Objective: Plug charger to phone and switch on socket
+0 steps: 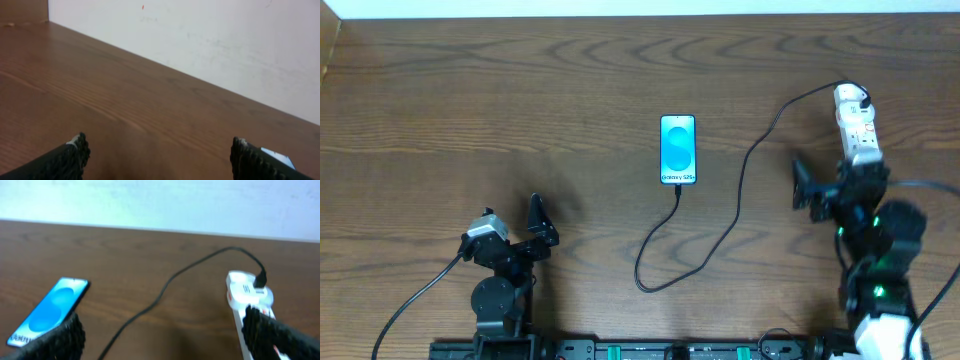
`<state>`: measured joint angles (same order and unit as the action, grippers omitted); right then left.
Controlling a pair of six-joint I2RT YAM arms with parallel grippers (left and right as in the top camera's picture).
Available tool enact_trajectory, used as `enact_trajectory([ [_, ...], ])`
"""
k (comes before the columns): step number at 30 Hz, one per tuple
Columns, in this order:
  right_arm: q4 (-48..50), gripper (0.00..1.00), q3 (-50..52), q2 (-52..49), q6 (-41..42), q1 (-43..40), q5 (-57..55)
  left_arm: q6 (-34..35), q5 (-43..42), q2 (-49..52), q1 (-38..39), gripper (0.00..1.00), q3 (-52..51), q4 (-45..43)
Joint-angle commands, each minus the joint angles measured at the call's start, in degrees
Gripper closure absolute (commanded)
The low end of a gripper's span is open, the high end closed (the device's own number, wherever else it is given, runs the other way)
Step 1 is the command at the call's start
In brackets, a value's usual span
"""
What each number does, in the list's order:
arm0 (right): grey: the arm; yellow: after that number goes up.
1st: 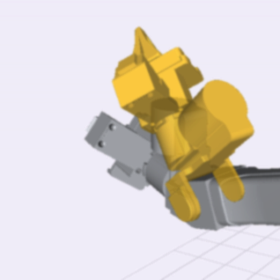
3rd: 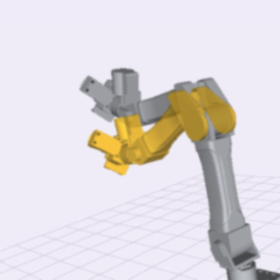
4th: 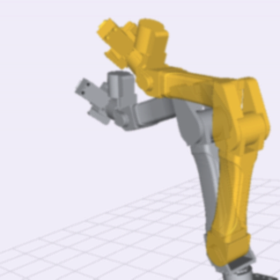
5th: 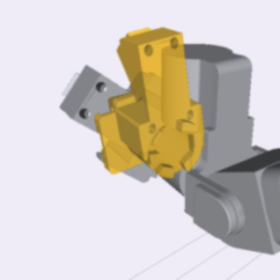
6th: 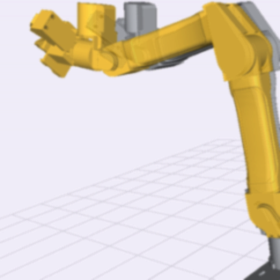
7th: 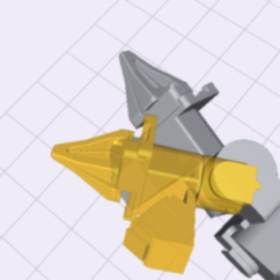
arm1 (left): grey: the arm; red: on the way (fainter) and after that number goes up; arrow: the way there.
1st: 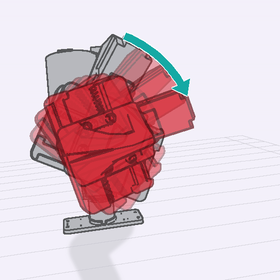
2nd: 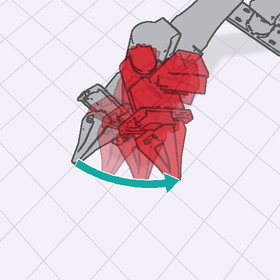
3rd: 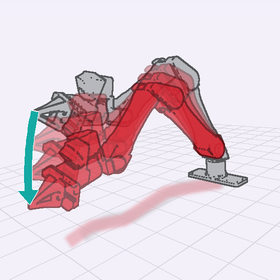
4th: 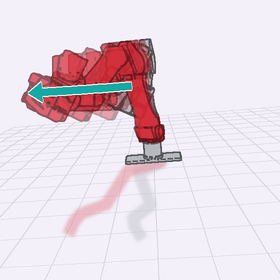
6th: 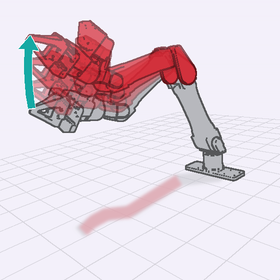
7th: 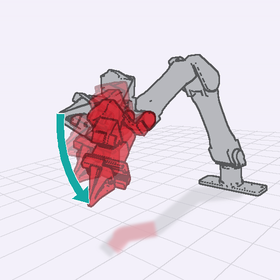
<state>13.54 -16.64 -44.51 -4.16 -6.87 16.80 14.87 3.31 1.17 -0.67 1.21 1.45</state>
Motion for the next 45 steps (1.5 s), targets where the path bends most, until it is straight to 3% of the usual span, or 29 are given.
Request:
enact_trajectory([
  [1, 2.84, 0.01, 7.56, 6.56, -0.17, 0.33, -0.39, -0.90, 0.79, -0.46, -0.28, 0.09, -0.98, 2.38],
  [7, 4.28, 0.01, 15.50, 14.88, -0.15, 0.33, -0.37, -0.90, 0.79, -0.46, -0.28, 0.09, -0.98, 2.38],
  [13, 0.79, 0.01, 16.33, 16.92, -0.17, 0.33, -0.39, -0.90, 0.79, -0.46, -0.28, 0.09, -0.98, 2.38],
  [26, -16.61, 0.01, 16.33, 31.65, -0.20, 0.35, -1.97, -0.90, 0.79, -0.46, -0.28, 0.09, -0.98, 2.38],
  [36, -16.94, 0.01, 16.31, 44.39, -0.24, 0.33, -4.92, -0.90, 0.79, -0.46, -0.28, 0.09, -0.98, 2.38],
  [45, -16.98, 0.01, 16.33, 44.24, -0.61, 0.55, -5.73, -0.90, 0.79, -0.46, -0.28, 0.09, -0.98, 2.38],
])
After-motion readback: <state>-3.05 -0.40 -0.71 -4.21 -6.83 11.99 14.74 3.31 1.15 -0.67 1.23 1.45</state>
